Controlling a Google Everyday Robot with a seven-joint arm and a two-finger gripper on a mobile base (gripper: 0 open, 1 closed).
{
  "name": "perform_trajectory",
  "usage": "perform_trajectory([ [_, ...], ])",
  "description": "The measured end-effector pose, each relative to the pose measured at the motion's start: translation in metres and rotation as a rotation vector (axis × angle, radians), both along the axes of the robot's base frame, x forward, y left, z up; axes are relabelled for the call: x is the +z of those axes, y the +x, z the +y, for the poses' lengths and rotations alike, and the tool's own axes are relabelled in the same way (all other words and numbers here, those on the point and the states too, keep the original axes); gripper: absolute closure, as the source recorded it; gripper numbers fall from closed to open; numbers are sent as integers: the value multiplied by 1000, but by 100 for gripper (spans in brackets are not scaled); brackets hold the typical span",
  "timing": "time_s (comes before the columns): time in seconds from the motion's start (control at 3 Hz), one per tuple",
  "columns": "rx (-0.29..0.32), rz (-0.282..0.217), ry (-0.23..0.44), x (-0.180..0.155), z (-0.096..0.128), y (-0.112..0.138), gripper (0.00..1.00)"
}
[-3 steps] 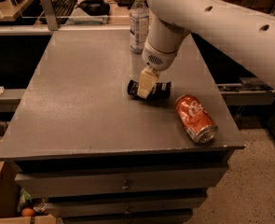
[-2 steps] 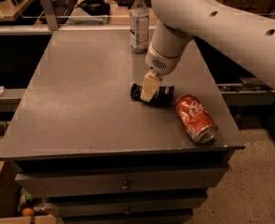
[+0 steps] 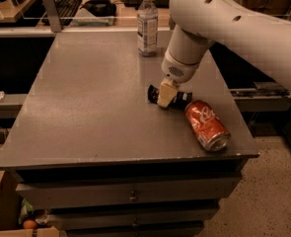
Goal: Move rxbar chocolate near coke can
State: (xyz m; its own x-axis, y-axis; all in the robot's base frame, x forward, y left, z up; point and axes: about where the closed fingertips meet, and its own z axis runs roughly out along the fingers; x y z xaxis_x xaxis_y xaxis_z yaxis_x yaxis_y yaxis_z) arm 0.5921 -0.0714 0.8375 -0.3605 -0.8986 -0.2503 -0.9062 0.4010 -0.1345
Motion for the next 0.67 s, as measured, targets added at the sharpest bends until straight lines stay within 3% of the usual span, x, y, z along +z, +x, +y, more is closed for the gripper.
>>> perform_trajectory([
  [0.33, -2, -33, 36, 19, -2, -2, 0],
  [0.67, -2, -33, 36, 19, -2, -2, 0],
])
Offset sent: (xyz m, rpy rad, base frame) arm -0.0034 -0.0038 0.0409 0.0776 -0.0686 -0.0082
